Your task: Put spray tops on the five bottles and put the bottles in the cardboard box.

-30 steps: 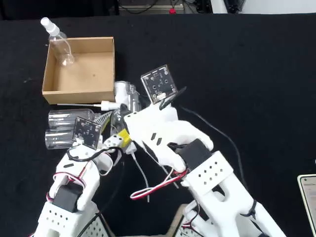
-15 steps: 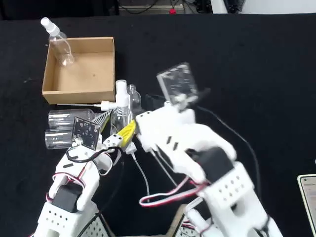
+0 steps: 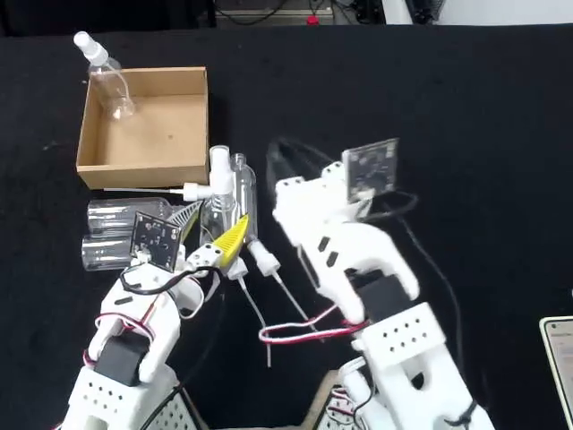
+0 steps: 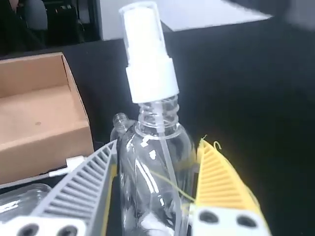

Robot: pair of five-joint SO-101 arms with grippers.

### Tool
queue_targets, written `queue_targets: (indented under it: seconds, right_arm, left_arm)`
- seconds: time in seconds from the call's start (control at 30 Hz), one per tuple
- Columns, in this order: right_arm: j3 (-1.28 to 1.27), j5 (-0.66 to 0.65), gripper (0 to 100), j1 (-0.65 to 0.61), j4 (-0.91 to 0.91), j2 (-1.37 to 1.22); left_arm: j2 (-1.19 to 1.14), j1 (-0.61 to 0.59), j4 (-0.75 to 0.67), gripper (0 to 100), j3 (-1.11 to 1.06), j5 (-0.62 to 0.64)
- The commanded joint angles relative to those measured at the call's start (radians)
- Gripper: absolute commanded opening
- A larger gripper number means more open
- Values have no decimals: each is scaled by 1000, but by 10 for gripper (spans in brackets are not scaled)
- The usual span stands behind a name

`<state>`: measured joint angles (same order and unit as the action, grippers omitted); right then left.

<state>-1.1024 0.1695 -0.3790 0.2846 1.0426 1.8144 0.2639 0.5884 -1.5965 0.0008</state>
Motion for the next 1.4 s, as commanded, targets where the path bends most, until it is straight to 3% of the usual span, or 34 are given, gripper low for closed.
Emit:
queue_targets:
  seconds: [0.0,0.2,0.4,1.13,1.37]
  right_arm:
    - [219,66,11,20,198,-44]
    - [585,68,11,-91,485,-265]
    - [753,74,11,-127,516,-467]
    - [779,63,15,-193,775,-475]
    - [797,-51,15,-198,853,-400]
  left_arm:
    - [11,56,54,102,71,-2]
    - [11,76,75,102,76,-2]
    - [11,76,75,102,76,-3]
    - [11,74,71,102,68,-3]
    - [11,74,71,102,68,-3]
